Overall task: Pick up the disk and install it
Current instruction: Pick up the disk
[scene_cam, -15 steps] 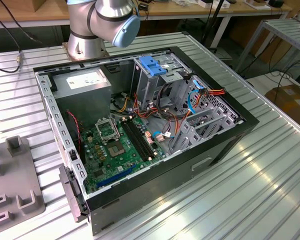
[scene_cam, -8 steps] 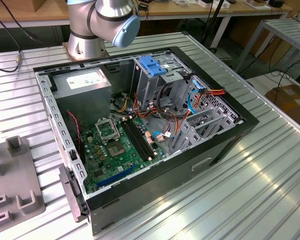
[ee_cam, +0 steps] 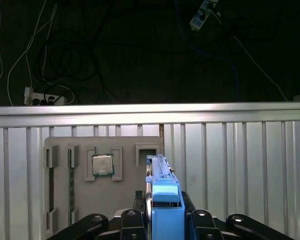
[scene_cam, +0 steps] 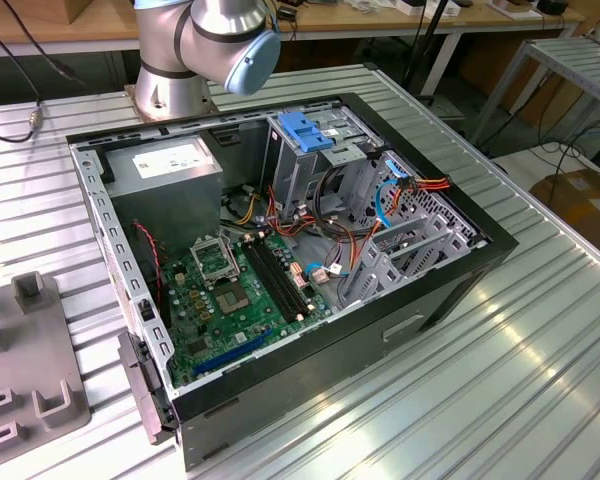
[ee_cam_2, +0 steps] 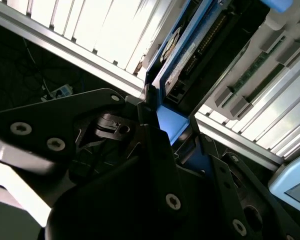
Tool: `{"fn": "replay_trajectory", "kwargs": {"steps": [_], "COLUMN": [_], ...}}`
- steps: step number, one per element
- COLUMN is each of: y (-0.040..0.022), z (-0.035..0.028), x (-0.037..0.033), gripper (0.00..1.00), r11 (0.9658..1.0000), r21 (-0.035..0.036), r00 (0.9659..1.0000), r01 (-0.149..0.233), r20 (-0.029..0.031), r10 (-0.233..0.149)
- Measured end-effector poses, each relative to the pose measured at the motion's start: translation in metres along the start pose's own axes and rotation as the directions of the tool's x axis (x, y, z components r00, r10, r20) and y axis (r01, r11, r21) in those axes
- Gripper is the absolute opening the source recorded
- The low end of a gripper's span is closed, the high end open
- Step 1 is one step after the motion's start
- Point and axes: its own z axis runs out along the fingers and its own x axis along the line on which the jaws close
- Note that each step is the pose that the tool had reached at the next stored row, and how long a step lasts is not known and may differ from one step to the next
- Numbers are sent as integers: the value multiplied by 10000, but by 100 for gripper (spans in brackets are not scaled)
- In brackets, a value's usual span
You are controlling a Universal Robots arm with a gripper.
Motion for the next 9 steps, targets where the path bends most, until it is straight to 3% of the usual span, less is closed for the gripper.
{"fn": "replay_trajectory", "kwargs": {"steps": [9], "y": [1], "z": [-69], "x": [-4], "gripper": [37], "r11": [10000], "r21": [0], "r00": [10000], "r01": [-1], "r20": [1], "r10": [1]}}
